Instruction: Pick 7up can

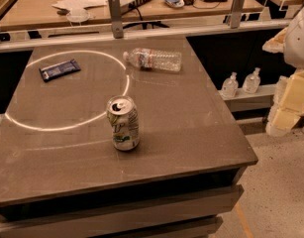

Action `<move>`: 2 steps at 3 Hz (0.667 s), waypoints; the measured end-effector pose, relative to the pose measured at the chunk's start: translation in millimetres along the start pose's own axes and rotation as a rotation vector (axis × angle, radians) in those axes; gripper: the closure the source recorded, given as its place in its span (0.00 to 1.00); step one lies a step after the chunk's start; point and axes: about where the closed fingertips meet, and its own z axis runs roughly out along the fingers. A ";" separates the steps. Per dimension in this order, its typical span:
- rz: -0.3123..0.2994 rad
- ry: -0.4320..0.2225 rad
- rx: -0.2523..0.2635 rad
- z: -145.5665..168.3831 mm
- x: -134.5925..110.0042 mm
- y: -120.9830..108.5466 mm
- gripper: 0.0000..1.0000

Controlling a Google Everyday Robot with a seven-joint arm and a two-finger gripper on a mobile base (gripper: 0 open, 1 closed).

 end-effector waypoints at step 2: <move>-0.007 -0.055 -0.009 1.6 -4.9 2.3 0.00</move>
Offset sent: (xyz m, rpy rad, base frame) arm -0.0130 0.0452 -0.0010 0.4819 -0.0462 0.2097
